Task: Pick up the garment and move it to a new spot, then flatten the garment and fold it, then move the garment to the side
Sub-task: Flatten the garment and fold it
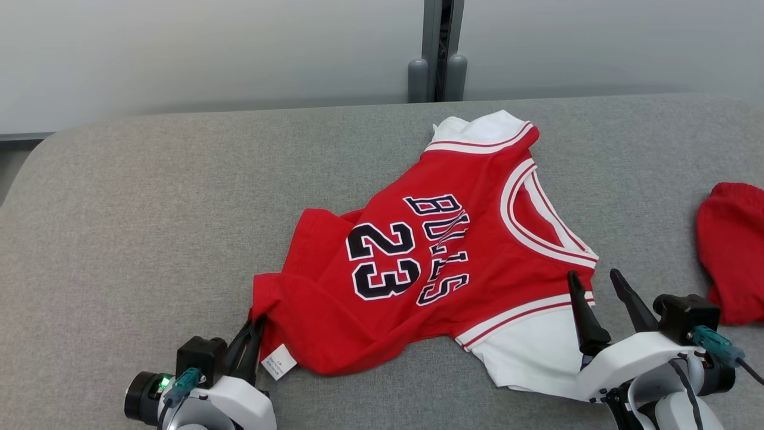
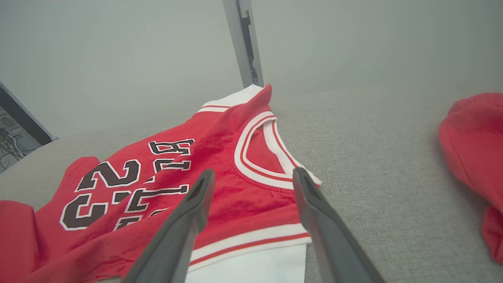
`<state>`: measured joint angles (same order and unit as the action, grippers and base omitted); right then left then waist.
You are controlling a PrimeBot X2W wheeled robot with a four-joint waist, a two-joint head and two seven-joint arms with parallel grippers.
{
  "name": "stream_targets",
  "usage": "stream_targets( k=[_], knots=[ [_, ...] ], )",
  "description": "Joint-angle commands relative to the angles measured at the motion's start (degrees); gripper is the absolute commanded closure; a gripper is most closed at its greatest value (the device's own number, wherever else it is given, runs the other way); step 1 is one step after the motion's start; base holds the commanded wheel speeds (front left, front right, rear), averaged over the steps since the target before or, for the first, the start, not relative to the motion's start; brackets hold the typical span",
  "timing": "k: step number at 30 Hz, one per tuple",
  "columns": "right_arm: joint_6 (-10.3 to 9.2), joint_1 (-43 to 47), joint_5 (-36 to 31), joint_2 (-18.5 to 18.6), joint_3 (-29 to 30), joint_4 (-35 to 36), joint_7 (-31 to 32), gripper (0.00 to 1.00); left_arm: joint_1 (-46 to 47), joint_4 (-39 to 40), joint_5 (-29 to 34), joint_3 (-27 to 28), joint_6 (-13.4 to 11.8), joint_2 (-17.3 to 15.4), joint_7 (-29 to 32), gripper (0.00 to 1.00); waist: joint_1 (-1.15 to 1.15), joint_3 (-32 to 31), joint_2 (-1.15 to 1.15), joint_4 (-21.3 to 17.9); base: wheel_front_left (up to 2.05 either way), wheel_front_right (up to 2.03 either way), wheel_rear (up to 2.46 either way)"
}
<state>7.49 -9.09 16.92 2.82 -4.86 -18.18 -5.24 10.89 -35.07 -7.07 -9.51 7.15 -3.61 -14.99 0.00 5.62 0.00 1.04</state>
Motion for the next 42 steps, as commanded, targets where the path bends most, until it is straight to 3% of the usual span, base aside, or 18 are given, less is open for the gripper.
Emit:
stream_targets(
  k=[1, 10, 25, 32, 42],
  knots=[
    [0.01, 0.3, 0.0, 0.3, 0.1, -0.2, 0.0, 0.00, -1.0, 1.5, -0.1, 1.1, -0.3, -0.3, -0.2, 1.00, 0.00, -0.5, 0.00, 0.0, 0.00, 0.00, 0.00],
    [0.01, 1.2, 0.1, 0.3, 0.5, -0.4, 0.2, 0.00, -4.6, 5.0, 0.2, 1.9, 0.1, -0.5, -0.2, 1.00, 0.00, -2.4, 0.00, 0.1, 0.00, 0.00, 0.00],
    [0.01, 3.4, -1.1, 0.3, 4.0, -3.1, 4.8, 0.00, -7.8, 6.1, -6.4, -6.6, 0.3, -5.3, -0.2, 1.00, 0.00, -3.0, 0.00, -0.1, 0.00, 0.00, 0.00],
    [0.01, 5.3, -1.0, 0.2, 3.8, -4.6, 6.5, 0.00, -7.0, 5.2, -7.4, -7.8, 0.3, -4.6, -0.2, 1.00, 0.00, -2.3, 0.00, -0.6, 0.00, 0.00, 0.00],
    [0.01, 9.2, 5.0, 0.3, -0.8, -5.6, 6.9, 0.00, -6.1, 4.6, -7.0, -7.8, 0.4, -3.5, -0.2, 1.00, 0.00, -1.6, 0.00, -1.4, 0.00, 0.00, 0.00]
  ],
)
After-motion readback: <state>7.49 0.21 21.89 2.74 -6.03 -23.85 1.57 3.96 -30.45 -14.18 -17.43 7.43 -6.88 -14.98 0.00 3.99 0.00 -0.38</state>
